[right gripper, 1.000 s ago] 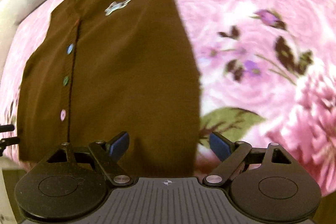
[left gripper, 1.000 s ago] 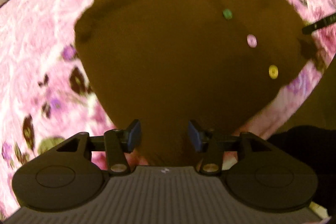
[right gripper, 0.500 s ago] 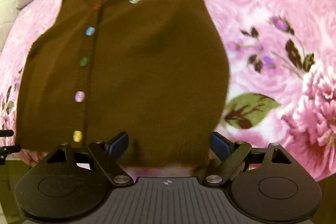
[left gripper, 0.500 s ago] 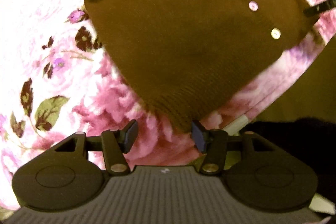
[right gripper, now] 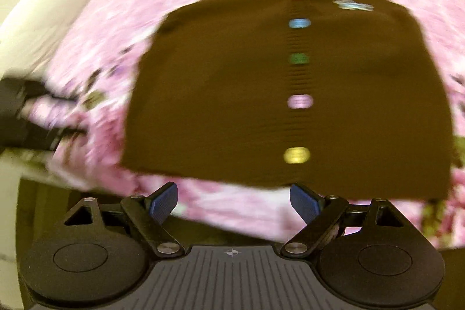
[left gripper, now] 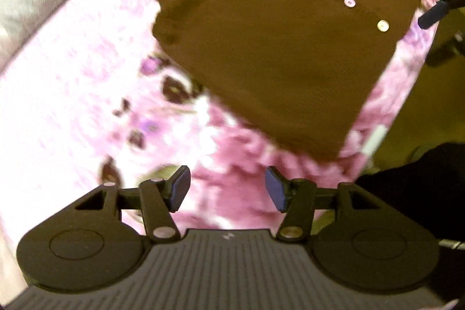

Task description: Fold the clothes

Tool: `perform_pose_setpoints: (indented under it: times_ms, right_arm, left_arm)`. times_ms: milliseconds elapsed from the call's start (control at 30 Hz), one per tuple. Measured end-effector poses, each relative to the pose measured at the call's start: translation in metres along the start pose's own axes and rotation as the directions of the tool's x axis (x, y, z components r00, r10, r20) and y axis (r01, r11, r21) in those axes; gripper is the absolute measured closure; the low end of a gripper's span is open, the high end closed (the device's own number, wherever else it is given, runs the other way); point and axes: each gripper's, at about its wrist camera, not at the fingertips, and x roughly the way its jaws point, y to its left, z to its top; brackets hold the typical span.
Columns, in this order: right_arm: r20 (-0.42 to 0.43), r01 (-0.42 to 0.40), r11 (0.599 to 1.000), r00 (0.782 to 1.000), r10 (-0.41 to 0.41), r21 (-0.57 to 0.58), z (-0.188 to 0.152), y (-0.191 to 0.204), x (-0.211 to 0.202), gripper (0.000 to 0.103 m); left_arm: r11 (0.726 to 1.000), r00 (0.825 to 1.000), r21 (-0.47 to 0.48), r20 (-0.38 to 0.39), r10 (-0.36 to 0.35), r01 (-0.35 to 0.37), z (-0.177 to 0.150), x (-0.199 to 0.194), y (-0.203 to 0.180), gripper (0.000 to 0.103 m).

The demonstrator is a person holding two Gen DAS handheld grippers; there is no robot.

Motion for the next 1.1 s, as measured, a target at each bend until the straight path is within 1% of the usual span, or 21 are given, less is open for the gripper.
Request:
perform_pose_setpoints:
  times_ms: [100,200,300,333,400,433,533,567,600,633,733,800,833,867,900,933,967,1000,1033,1067,1100]
  right_arm:
    - [-0.025,-0.077,0.993,0.997,0.075,-0.088,-0.001,0.026,0.013,0.016]
    - [-0.024,-0.106,0.981,0.994,0.104,-0.163,0.0,0.047,0.02,0.016]
    - [-0.02,-0.073,0.97,0.997,0.07,-0.233,0.004,0.065,0.026,0.016]
    - [-0.014,-0.053,0.968,0.999,0.052,-0.245,0.006,0.068,0.028,0.016]
    - [0.005,-0.005,0.971,1.0,0.007,-0.238,0.009,0.074,0.033,0.016]
    - [0.015,0.022,0.973,1.0,-0.019,-0.229,0.01,0.079,0.036,0.016]
    - [0.038,0.115,0.974,0.993,-0.11,-0.196,0.012,0.095,0.053,0.016]
    - [0.045,0.146,0.972,0.989,-0.14,-0.184,0.012,0.101,0.059,0.016]
    - [0.049,0.165,0.972,0.986,-0.159,-0.168,0.011,0.107,0.065,0.016]
    - [0.052,0.183,0.971,0.983,-0.177,-0.151,0.01,0.113,0.072,0.016]
    - [0.045,0.215,0.97,0.976,-0.211,-0.114,0.007,0.132,0.092,0.016]
    - [0.037,0.23,0.965,0.973,-0.227,-0.126,0.008,0.144,0.106,0.017]
    - [0.037,0.237,0.962,0.971,-0.234,-0.138,0.009,0.149,0.113,0.017]
    - [0.039,0.246,0.956,0.969,-0.243,-0.158,0.012,0.153,0.12,0.021]
    - [0.042,0.255,0.95,0.967,-0.251,-0.178,0.014,0.158,0.127,0.035]
    - [0.038,0.271,0.942,0.962,-0.269,-0.197,0.016,0.16,0.135,0.04]
    - [0.032,0.288,0.933,0.957,-0.288,-0.216,0.018,0.163,0.143,0.043]
    - [0.024,0.303,0.925,0.952,-0.306,-0.228,0.02,0.163,0.15,0.043]
    - [0.015,0.317,0.918,0.946,-0.323,-0.239,0.023,0.162,0.157,0.045]
    - [0.007,0.321,0.917,0.944,-0.329,-0.237,0.024,0.16,0.16,0.052]
    - [0.004,0.318,0.921,0.945,-0.326,-0.223,0.027,0.158,0.16,0.064]
  left_arm:
    - [0.993,0.999,0.105,0.01,0.046,-0.047,0.007,0.002,0.006,0.051]
    - [0.967,0.996,0.236,0.038,0.087,-0.093,0.018,0.006,0.011,0.051]
    - [0.913,0.989,0.384,0.094,0.112,-0.14,0.027,0.012,0.015,0.049]
    - [0.885,0.987,0.441,0.114,0.112,-0.152,0.03,0.015,0.016,0.047]
    - [0.801,0.98,0.57,0.174,0.1,-0.183,0.03,0.026,0.018,0.046]
    - [0.752,0.975,0.628,0.203,0.09,-0.201,0.03,0.031,0.02,0.046]
    - [0.561,0.959,0.789,0.283,0.03,-0.25,0.027,0.06,0.031,0.046]
    - [0.511,0.956,0.821,0.292,0.004,-0.253,0.026,0.07,0.036,0.046]
    - [0.446,0.95,0.855,0.31,-0.026,-0.266,0.025,0.078,0.041,0.046]
    - [0.378,0.944,0.882,0.325,-0.057,-0.281,0.024,0.087,0.046,0.049]
    - [0.2,0.926,0.922,0.36,-0.118,-0.333,0.022,0.112,0.061,0.055]
    - [0.122,0.915,0.926,0.373,-0.154,-0.358,0.025,0.123,0.069,0.055]
    - [0.103,0.909,0.924,0.38,-0.172,-0.367,0.027,0.129,0.071,0.056]
    - [0.085,0.903,0.922,0.387,-0.189,-0.377,0.029,0.134,0.074,0.056]
    - [0.066,0.896,0.919,0.393,-0.207,-0.387,0.031,0.139,0.076,0.056]
    - [0.049,0.89,0.916,0.398,-0.225,-0.397,0.034,0.144,0.078,0.056]
    - [0.048,0.886,0.916,0.397,-0.24,-0.398,0.036,0.146,0.08,0.056]
    - [0.045,0.885,0.919,0.391,-0.252,-0.393,0.038,0.147,0.081,0.064]
    - [0.052,0.891,0.923,0.382,-0.246,-0.381,0.041,0.147,0.082,0.081]
    - [0.058,0.897,0.927,0.372,-0.24,-0.37,0.044,0.147,0.082,0.09]
    - [0.065,0.902,0.932,0.363,-0.234,-0.358,0.047,0.147,0.083,0.096]
